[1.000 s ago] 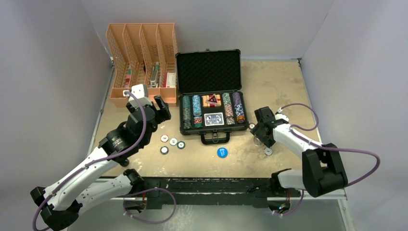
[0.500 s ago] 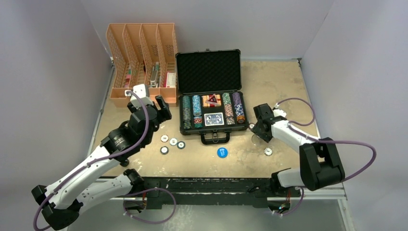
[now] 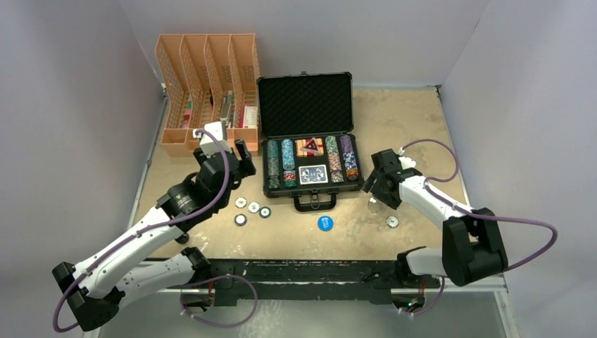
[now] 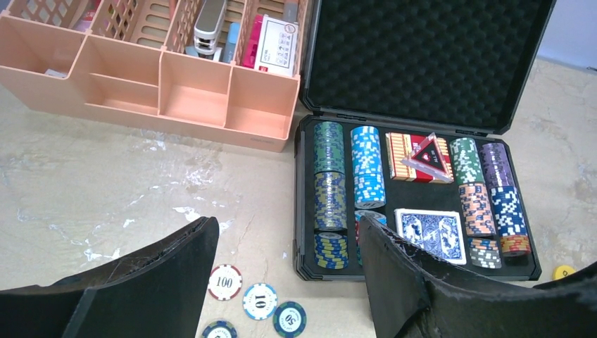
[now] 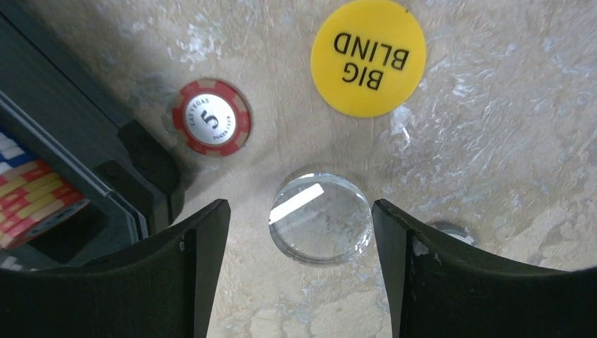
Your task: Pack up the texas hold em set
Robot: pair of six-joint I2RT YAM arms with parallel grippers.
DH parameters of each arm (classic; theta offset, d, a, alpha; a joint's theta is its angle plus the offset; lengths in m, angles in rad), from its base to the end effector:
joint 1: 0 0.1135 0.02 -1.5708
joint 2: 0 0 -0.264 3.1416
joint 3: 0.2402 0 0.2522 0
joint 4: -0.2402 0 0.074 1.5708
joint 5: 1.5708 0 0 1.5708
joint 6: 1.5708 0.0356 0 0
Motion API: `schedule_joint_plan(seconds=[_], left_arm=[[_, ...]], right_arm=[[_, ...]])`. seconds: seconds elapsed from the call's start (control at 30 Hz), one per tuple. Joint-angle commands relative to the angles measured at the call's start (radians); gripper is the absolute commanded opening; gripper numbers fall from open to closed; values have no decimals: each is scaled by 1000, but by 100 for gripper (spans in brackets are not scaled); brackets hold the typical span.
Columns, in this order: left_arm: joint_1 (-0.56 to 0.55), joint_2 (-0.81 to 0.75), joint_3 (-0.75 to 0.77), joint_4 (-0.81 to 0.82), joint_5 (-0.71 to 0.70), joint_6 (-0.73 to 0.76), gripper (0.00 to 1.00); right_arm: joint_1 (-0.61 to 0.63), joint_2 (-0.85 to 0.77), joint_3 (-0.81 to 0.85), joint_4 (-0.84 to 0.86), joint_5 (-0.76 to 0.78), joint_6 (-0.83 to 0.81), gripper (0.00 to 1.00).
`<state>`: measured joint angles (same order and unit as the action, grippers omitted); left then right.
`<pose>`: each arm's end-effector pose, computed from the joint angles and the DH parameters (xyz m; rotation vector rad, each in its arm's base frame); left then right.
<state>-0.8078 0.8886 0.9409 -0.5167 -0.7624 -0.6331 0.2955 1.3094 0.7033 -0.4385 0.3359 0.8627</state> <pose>0.1451 -0.1162 0.3465 -0.2947 1.8825 -0.1964 0.2343 0.0591 0.1852 0.8167 2.3903 0.0139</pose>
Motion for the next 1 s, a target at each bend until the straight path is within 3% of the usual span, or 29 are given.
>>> schedule_joint_plan(seconds=[0.0,0.23,0.53,0.8,0.97], left_arm=[[-1,-23,37,50,2,14,72],[-2,-8,62,69,-15,24,73],[-2,63,112,107,-56,40,73],[-2,88,201,82,-137,135,73],[-2,49,191,139,-224,158,73]], right_arm=[[15,29,12,-46,-18,-15,77],[27,94,12,-94,-20,4,78],[27,60,29,-104,-17,20,51],[90,-119,215,-133,85,-93,56],[209,-71,313,-16,19,-149,56]])
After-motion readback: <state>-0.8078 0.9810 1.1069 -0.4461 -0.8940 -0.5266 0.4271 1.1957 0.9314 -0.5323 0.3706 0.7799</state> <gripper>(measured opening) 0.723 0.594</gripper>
